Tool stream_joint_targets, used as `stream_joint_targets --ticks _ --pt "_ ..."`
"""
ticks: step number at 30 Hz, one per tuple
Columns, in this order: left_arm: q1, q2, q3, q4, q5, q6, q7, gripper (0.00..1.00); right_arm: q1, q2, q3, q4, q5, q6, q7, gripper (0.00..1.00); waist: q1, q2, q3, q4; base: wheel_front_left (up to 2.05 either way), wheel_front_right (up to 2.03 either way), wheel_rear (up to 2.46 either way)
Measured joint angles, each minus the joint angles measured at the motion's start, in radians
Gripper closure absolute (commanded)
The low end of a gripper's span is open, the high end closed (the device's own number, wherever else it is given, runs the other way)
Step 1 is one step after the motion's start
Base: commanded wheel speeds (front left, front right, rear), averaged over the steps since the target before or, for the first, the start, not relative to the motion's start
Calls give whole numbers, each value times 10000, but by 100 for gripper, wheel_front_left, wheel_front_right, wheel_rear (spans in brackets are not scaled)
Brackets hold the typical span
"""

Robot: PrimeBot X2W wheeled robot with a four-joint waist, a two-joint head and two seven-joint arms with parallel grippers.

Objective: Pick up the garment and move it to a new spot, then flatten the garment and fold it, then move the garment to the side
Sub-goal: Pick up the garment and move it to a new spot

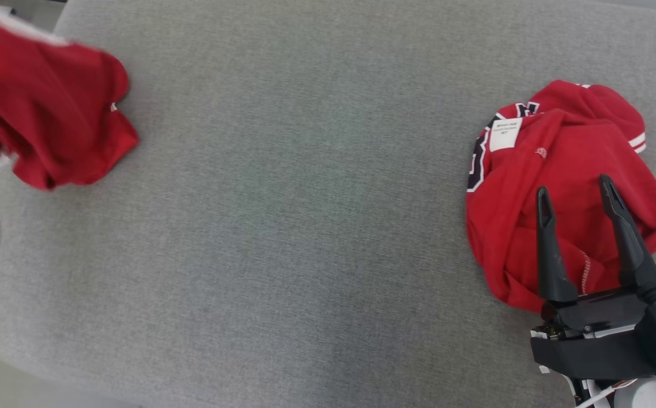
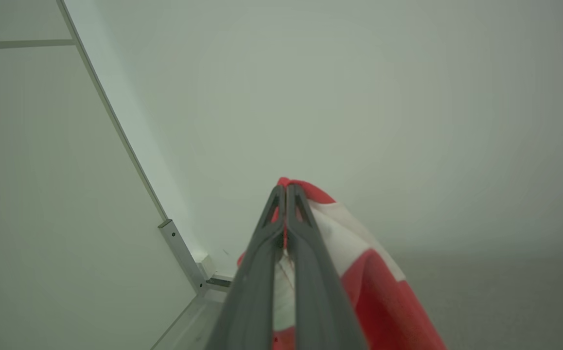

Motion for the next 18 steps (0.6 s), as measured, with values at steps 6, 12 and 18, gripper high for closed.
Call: stream_joint_targets --ticks 6,12,18 --pt "542 -838 -245 2211 -416 -431 -36 100 -19 -92 69 -236 -8 0 184 0 -1 0 131 -377 0 0 0" --pt "944 -1593 -311 4606 -938 -828 23 100 -35 -115 205 -399 -8 0 270 0 -1 -1 205 -776 0 0 0" --pt "605 -1570 -236 5118 -961 -961 -159 0 -27 -84 157 -428 -8 0 251 0 -1 0 120 -928 0 0 0"
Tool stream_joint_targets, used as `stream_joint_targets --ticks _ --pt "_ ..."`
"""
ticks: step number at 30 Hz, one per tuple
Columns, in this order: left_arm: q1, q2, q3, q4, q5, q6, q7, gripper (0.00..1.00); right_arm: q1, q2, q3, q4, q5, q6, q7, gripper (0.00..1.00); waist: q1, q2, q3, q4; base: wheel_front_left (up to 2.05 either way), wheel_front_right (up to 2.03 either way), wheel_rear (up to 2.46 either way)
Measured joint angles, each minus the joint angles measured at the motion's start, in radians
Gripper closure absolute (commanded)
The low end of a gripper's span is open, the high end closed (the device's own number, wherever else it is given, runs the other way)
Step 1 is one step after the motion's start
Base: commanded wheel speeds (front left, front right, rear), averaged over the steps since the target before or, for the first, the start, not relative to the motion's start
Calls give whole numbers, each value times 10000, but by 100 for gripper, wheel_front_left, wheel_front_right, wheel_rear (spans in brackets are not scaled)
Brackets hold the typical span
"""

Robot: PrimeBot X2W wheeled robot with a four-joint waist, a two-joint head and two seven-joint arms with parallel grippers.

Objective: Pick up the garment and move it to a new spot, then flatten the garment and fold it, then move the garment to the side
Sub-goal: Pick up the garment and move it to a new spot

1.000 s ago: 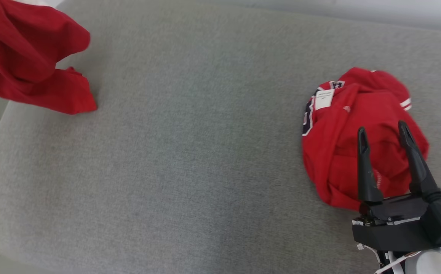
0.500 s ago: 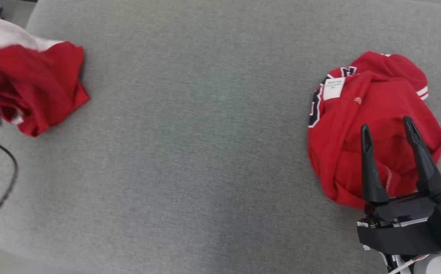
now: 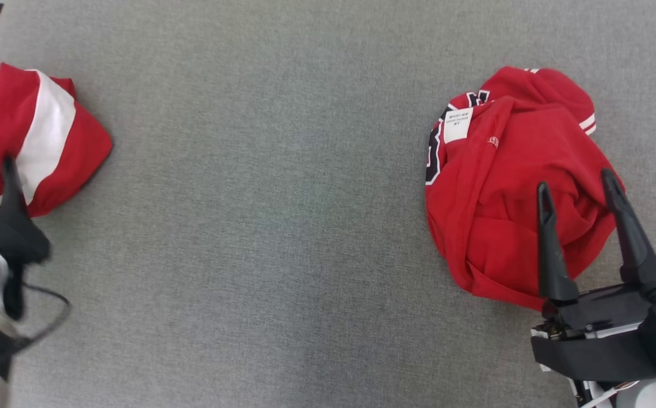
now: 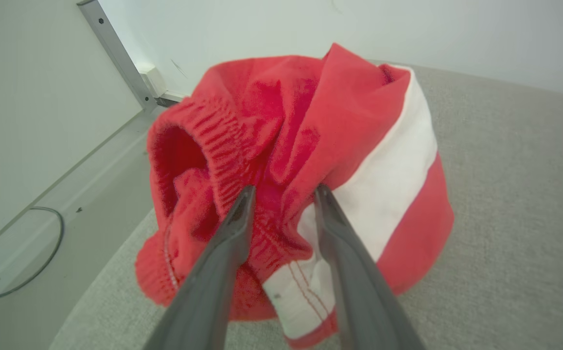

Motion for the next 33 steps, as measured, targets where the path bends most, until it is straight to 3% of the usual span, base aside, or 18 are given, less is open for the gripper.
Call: stream_joint_targets --ticks 6,14,20,33 --pt "-398 736 907 -2215 750 295 -42 0 122 167 63 477 182 0 -351 0 -1 -1 -454 83 0 0 0" --pt "118 746 1501 -5022 2184 276 -44 0 152 380 -15 1501 535 0 -1030 0 -3 -1 -1292 -36 0 0 0" --pt "924 514 1350 -5889 2800 176 -42 0 367 474 -54 2355 792 0 -1429 0 -3 -1 -1903 -614 0 0 0" --pt "2621 -546 481 -6447 2878 280 113 0 1056 497 -232 3344 1258 0 -1756 0 -3 -2 -3192 -2042 0 0 0"
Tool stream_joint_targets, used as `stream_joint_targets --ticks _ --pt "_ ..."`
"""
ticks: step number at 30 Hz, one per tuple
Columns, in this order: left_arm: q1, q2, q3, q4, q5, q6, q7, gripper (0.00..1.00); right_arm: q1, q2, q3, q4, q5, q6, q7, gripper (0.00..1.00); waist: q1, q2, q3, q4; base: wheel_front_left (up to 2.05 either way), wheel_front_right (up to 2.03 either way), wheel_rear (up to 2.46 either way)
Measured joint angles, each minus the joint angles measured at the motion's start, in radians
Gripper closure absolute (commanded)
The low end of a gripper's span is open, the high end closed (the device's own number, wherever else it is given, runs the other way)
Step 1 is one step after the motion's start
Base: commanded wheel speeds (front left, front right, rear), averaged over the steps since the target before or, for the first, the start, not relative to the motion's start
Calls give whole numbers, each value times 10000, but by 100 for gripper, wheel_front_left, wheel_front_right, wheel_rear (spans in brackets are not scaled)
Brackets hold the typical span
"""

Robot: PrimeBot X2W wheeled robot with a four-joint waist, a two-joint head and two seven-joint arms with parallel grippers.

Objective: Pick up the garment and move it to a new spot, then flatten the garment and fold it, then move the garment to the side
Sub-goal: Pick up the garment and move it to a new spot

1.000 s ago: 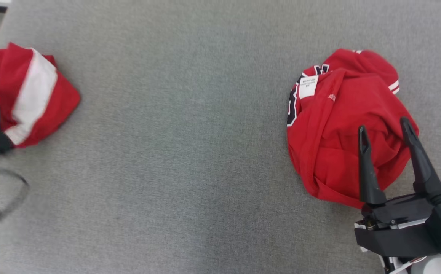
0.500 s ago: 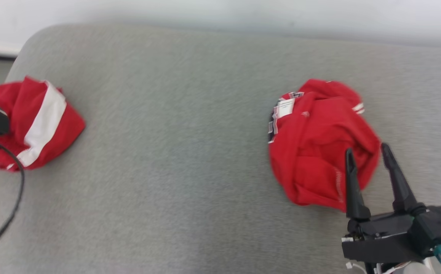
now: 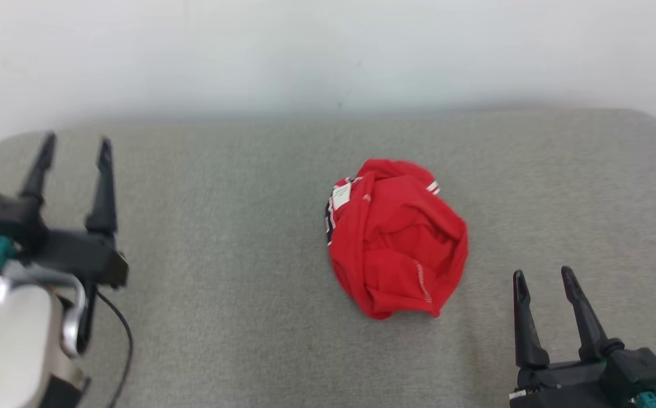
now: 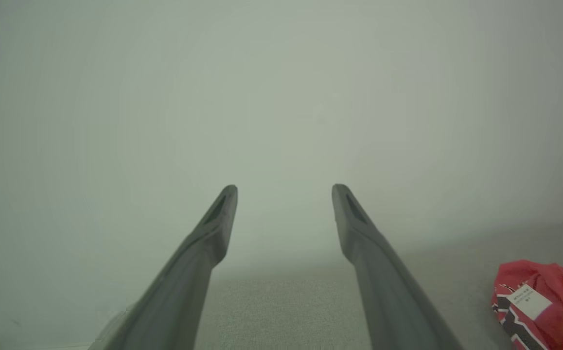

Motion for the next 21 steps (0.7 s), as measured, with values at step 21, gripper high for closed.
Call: stream_joint_targets --ticks 21 --pt "4498 -464 410 -2261 -583 869 -84 0 617 12 -123 784 441 0 -58 0 1 0 -1585 -71 0 0 0"
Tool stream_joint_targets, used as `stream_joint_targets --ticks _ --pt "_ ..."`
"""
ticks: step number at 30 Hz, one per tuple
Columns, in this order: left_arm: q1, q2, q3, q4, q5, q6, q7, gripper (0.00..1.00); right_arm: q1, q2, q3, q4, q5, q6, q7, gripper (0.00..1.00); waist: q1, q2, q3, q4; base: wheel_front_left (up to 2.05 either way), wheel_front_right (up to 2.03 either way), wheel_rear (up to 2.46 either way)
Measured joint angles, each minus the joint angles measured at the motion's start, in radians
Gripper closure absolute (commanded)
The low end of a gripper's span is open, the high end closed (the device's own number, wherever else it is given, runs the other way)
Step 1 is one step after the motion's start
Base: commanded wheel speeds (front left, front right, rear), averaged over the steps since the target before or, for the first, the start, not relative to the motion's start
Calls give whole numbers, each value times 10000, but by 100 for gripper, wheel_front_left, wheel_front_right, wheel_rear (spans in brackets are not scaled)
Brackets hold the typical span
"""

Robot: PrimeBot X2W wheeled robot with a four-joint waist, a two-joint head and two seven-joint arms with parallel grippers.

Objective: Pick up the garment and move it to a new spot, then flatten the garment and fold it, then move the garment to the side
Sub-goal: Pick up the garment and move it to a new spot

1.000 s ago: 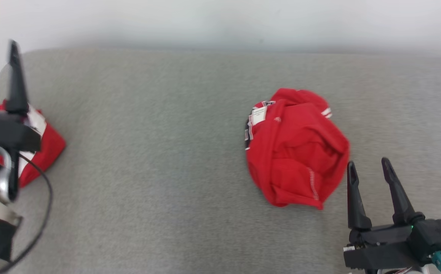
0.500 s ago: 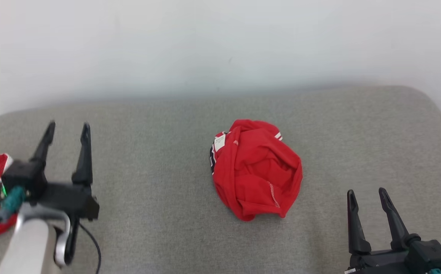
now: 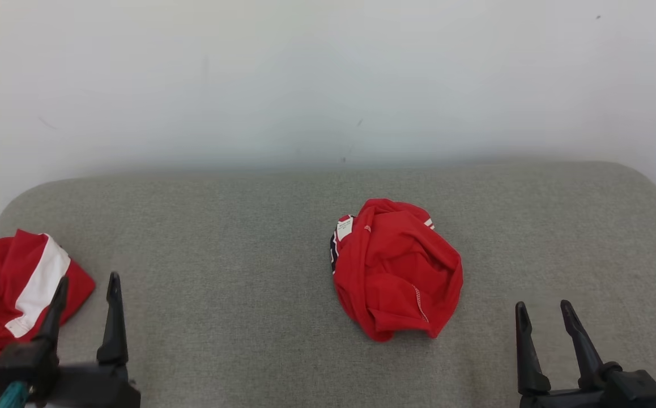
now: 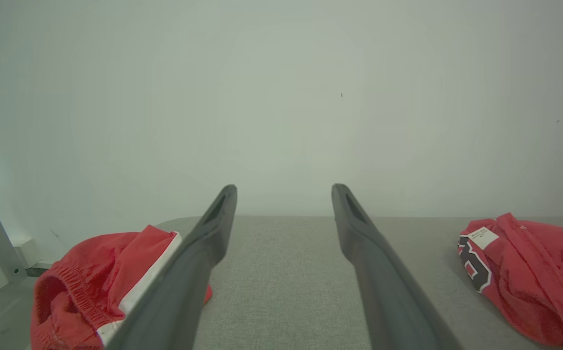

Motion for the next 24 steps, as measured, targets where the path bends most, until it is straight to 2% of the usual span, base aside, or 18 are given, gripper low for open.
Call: stream_joint_targets --ticks 4,10,15,18,24 --pt "850 63 111 -257 73 102 -29 0 0 4 88 56 15 0 0 0 0 0 -77 146 0 0 0" --pt "1550 92 -219 -431 314 102 -31 0 11 2 221 267 58 0 0 0 1 1 -127 254 0 0 0" --pt "1905 21 -366 -648 407 173 -40 0 27 0 330 433 38 0 0 0 1 1 -168 241 0 0 0" --pt "1998 -25 -598 -706 410 13 -21 0 37 0 416 583 8 0 -2 0 1 2 -152 240 0 0 0" --pt "1977 -151 -802 -648 500 19 31 0 55 2 380 679 -19 0 -2 0 1 2 -119 331 0 0 0"
